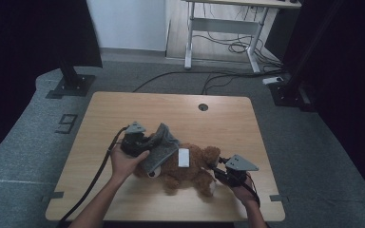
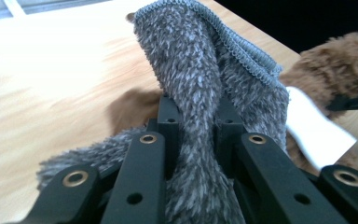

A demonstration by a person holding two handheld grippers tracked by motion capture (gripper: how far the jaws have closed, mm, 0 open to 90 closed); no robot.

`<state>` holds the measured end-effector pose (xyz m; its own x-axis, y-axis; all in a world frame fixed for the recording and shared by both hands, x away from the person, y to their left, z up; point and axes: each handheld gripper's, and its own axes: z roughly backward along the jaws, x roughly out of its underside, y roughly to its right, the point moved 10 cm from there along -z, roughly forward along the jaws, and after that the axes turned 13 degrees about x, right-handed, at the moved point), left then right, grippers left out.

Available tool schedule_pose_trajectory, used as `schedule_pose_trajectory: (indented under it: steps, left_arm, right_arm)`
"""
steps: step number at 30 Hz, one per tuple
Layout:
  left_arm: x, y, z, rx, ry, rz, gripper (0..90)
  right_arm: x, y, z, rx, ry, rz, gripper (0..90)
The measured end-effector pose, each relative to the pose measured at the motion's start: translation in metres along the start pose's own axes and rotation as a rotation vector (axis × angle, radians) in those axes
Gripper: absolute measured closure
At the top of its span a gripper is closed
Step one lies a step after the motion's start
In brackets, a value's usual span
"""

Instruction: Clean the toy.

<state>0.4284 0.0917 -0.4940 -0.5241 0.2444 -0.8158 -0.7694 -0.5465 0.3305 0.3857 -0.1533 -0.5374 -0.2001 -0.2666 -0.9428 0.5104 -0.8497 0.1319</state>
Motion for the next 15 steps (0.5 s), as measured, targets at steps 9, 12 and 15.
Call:
schedule_pose_trajectory:
  steps: [9,12,15]
  left_arm:
    - [0.026,-0.037,0.035,-0.029,0.052,0.1,76.9]
    - [0.036,-0.044,0.038,-0.023,0.067,0.138,76.6]
    - [0.044,-0.049,0.042,-0.021,0.082,0.163,76.6]
  right_arm:
    - [0.002,0.001,-0.001,0.009,-0.009,-0.003,62.4]
    - [0.002,0.001,-0.001,0.007,-0.008,-0.006,62.4]
    - [0.003,0.001,-0.001,0.003,-0.011,-0.006,62.3]
